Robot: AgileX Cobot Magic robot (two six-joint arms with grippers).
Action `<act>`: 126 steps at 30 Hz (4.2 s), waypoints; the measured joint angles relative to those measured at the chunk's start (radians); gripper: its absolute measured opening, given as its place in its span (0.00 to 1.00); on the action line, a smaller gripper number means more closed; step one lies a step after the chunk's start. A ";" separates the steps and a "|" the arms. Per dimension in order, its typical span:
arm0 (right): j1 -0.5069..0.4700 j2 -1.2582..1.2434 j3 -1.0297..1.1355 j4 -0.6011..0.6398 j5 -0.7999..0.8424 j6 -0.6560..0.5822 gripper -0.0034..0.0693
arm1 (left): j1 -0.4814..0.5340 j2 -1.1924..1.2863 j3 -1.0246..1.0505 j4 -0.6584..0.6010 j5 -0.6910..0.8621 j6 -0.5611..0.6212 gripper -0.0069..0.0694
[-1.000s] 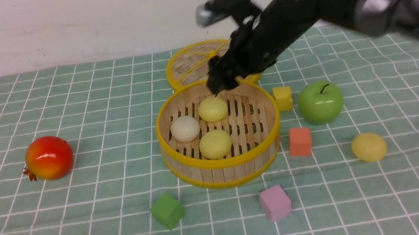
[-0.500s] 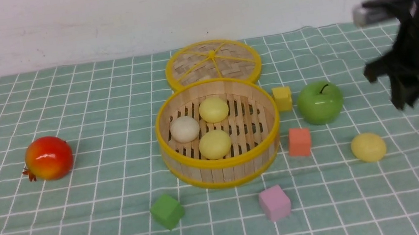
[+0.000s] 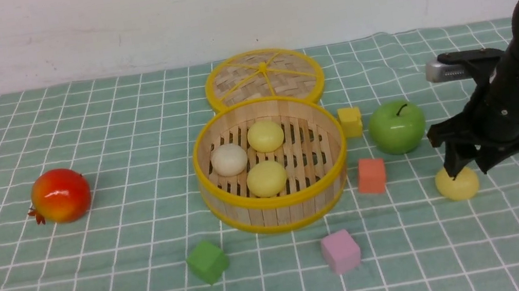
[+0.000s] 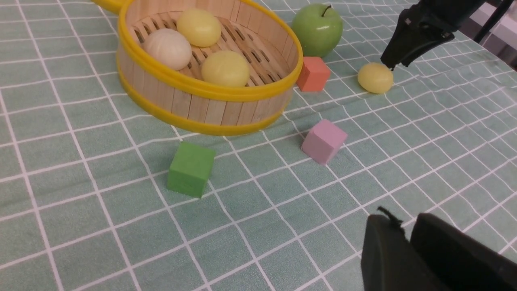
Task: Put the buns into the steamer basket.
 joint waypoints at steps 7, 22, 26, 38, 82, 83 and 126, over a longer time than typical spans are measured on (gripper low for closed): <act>0.000 0.031 0.001 -0.001 -0.033 -0.025 0.52 | 0.000 0.000 0.000 0.000 0.000 0.000 0.22; 0.000 0.033 0.002 -0.001 -0.058 -0.079 0.11 | 0.000 0.000 0.000 0.000 0.000 0.000 0.24; 0.000 0.033 0.002 -0.001 -0.060 -0.076 0.16 | 0.000 0.000 0.000 0.000 0.000 0.000 0.24; 0.000 0.044 0.002 -0.009 -0.118 -0.053 0.51 | 0.000 0.000 0.000 0.000 0.000 0.000 0.24; 0.277 0.149 -0.338 0.203 -0.186 -0.211 0.08 | 0.000 0.000 0.000 0.000 0.000 0.000 0.28; 0.278 0.163 -0.338 0.205 -0.200 -0.211 0.08 | 0.000 0.000 0.000 0.000 0.000 0.000 0.28; 0.280 -0.818 0.225 -0.058 0.396 0.052 0.02 | 0.000 0.000 0.000 0.000 0.000 0.000 0.31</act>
